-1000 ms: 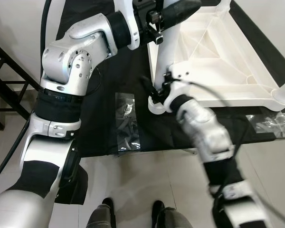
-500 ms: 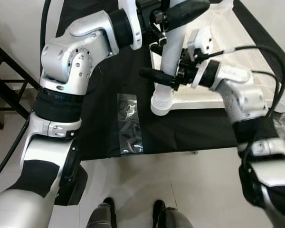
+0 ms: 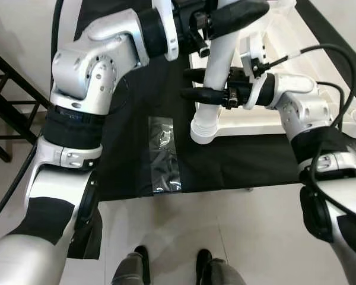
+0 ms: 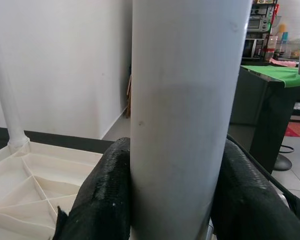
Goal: Building children table
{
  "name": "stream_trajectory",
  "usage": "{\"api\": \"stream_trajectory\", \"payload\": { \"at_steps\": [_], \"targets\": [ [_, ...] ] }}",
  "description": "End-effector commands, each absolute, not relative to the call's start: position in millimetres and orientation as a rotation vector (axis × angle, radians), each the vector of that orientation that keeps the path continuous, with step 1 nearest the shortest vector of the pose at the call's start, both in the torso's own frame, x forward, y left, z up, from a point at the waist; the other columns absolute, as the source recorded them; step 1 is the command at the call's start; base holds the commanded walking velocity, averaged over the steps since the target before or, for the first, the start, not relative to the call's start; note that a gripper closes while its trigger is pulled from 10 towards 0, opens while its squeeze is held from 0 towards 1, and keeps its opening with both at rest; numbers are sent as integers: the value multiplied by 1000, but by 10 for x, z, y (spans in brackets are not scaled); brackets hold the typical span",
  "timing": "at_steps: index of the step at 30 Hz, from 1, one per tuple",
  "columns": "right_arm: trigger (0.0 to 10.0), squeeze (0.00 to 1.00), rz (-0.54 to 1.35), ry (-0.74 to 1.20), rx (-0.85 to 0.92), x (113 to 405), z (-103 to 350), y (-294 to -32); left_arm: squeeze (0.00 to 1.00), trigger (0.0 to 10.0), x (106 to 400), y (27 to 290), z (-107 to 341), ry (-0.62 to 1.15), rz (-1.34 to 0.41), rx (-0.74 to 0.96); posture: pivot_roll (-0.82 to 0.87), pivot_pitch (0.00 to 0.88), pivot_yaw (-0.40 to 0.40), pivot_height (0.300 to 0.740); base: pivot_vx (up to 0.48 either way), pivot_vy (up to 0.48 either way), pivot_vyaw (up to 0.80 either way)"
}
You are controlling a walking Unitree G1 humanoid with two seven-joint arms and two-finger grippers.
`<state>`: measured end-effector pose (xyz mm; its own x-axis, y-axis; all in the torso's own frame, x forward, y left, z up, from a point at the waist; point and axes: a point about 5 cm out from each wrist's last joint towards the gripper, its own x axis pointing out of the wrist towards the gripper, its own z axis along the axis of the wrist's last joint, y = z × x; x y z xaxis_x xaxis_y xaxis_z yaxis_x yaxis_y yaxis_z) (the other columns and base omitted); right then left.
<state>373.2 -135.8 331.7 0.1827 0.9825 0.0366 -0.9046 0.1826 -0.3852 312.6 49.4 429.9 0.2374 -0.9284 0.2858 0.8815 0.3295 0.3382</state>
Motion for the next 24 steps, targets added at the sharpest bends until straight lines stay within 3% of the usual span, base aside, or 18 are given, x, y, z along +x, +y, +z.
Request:
{"api": "stream_trajectory", "payload": {
  "at_steps": [1, 2, 3, 5, 6, 8, 9, 10, 13, 14, 15, 16, 17, 19, 23, 24],
  "targets": [
    [0, 0, 1387, -294, -317, 3737, 3287, -1288, 0, 0, 3115, 350, 4231, -443, -1327, 142, 98, 339, 26, 740, 0, 0, 0],
    [0, 0, 1377, -293, -319, 3750, 3288, -1287, 706, 0, 3123, 346, 4244, -453, -1324, 141, 96, 339, 26, 740, 0, 0, 0],
    [0, 0, 1339, -292, -319, 3775, 3280, -1280, 1000, 8667, 3144, 343, 4260, -463, -1303, 147, 90, 338, 24, 740, 0, 0, 0],
    [0, 0, 1313, -291, -318, 3792, 3275, -1275, 1000, 8667, 3159, 343, 4270, -469, -1287, 152, 90, 338, 24, 740, 0, 0, 0],
    [0, 0, 1255, -279, -311, 3822, 3261, -1272, 1000, 10000, 3193, 343, 4287, -464, -1259, 124, 81, 341, 16, 740, 0, 0, 0],
    [0, 0, 1188, -263, -297, 3856, 3246, -1268, 1000, 10000, 3219, 349, 4301, -465, -1237, 111, 74, 343, 10, 740, 0, 0, 0],
    [0, 0, 1122, -252, -291, 3881, 3222, -1259, 0, 10000, 3241, 365, 4315, -468, -1218, 99, 71, 344, 7, 740, 0, 0, 0],
    [0, 0, 993, -200, -275, 3919, 3125, -1238, 0, 10000, 3274, 410, 4331, -470, -1187, 79, 67, 346, 2, 740, 0, 0, 0],
    [0, 0, 993, -200, -275, 3919, 3125, -1238, 0, 10000, 3274, 410, 4331, -470, -1187, 79, 67, 346, 2, 740, 0, 0, 0],
    [0, 0, 678, -123, -246, 3986, 2971, -1263, 0, 10000, 3297, 460, 4345, -474, -1164, 63, 59, 350, -19, 740, 0, 0, 0],
    [0, 0, 678, -123, -246, 3986, 2971, -1263, 0, 10000, 3297, 460, 4345, -474, -1164, 63, 59, 350, -19, 740, 0, 0, 0],
    [0, 0, 537, -36, -156, 3759, 2531, -944, 0, 10000, 3311, 516, 4356, -478, -1142, 45, 64, 357, -25, 740, 0, 0, 0],
    [0, 0, 537, -36, -156, 3759, 2531, -944, 0, 10000, 3311, 516, 4356, -478, -1142, 45, 64, 357, -25, 740, 0, 0, 0],
    [0, 0, 335, 18, 7, 3402, 2232, -722, 0, 10000, 3336, 567, 4338, -478, -1119, 36, 50, 341, -12, 740, 0, 0, 0],
    [0, 0, 335, 18, 7, 3402, 2232, -722, 0, 10000, 3336, 567, 4338, -478, -1119, 36, 50, 341, -12, 740, 0, 0, 0],
    [0, 0, 321, -18, 61, 3431, 2284, -619, 0, 10000, 3353, 565, 4307, -473, -1115, 37, 47, 330, -20, 740, 0, 0, 0]
  ]
}}
